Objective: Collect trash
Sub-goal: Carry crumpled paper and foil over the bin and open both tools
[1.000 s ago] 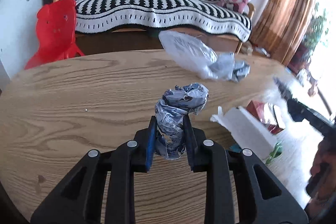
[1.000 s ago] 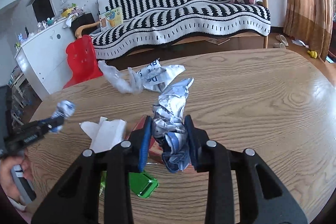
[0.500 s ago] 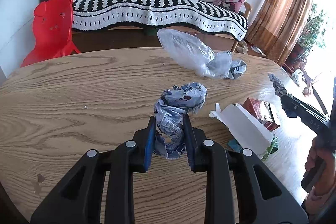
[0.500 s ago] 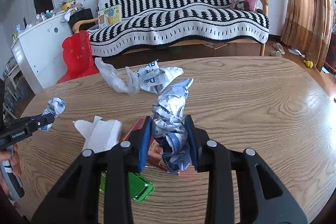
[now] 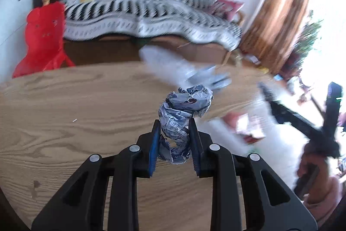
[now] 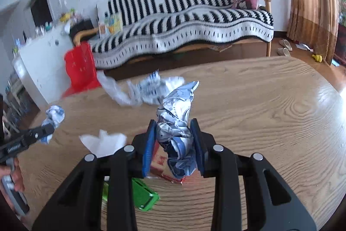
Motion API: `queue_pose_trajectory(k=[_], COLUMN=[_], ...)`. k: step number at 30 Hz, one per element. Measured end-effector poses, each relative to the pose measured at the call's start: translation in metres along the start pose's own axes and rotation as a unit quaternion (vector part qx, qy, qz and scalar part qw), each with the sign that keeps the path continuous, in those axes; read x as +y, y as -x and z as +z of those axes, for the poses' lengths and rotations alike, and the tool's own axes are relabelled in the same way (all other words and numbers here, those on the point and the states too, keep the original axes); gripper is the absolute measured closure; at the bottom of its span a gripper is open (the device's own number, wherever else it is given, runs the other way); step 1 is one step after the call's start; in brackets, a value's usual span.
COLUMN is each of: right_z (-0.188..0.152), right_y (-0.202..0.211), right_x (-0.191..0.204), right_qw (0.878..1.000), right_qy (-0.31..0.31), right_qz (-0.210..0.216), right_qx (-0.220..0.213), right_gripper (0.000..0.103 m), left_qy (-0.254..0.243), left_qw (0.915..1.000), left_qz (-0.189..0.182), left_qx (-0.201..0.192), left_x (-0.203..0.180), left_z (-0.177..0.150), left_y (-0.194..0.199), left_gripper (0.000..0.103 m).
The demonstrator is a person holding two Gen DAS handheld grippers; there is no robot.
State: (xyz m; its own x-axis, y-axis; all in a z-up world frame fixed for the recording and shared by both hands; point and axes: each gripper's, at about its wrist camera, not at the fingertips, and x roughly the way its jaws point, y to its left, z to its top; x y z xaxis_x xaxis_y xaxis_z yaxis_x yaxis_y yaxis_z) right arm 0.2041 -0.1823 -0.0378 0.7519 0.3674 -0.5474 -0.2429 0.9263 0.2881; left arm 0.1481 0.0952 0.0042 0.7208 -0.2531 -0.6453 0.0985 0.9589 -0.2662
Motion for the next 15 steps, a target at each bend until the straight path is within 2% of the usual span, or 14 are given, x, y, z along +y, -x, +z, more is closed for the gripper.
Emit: queue_pose_trajectory(k=[2,4,6,8,10,11,12,13,14,15], right_z=[0.006,0.005,-0.008,-0.026,-0.058,-0.075,-0.090,-0.110,-0.138,-0.156], right_y=[0.030,0.077,0.126,0.163,0.210,0.228,0.240,0.253,0.270,0.278], right_x=[-0.007,-0.022,-0.046,-0.070,-0.117,-0.139,-0.156,-0.178,-0.204,-0.219], right_qw=[0.999,0.996,0.993,0.992,0.991,0.989,0.988,0.986,0.981,0.977], right_qy=[-0.024,-0.043,-0.053,-0.055,-0.081,-0.101,-0.118,-0.140,-0.169,-0.187], right_qz=[0.018,0.023,0.010,-0.017,-0.048,-0.056,-0.062,-0.069,-0.082,-0.093], right_qx=[-0.030,-0.073,-0.102,-0.109,-0.100,-0.090,-0.079,-0.064,-0.049,-0.039], right_gripper=[0.071,0.071,0.071,0.071,0.071,0.071,0.071,0.071,0.071,0.071], left_qy=[-0.012,-0.024,-0.046,-0.072,-0.101,-0.110,-0.112,-0.109,-0.104,-0.099], left_qw=[0.9992,0.9963,0.9912,0.9843,0.9701,0.9602,0.9528,0.9400,0.9308,0.9169], left_qz=[-0.032,-0.072,-0.116,-0.159,-0.220,-0.253,-0.275,-0.307,-0.327,-0.348], left_qx=[-0.020,-0.041,-0.043,-0.028,0.017,0.044,0.065,0.101,0.127,0.169], left_x=[-0.027,-0.072,-0.118,-0.166,-0.228,-0.257,-0.276,-0.303,-0.320,-0.346], left_z=[0.002,-0.002,-0.014,-0.033,-0.062,-0.079,-0.092,-0.112,-0.126,-0.149], left_y=[0.019,0.041,0.056,0.064,0.063,0.060,0.057,0.050,0.044,0.031], left_gripper=[0.079,0.079,0.079,0.079,0.078,0.078,0.078,0.078,0.078,0.078])
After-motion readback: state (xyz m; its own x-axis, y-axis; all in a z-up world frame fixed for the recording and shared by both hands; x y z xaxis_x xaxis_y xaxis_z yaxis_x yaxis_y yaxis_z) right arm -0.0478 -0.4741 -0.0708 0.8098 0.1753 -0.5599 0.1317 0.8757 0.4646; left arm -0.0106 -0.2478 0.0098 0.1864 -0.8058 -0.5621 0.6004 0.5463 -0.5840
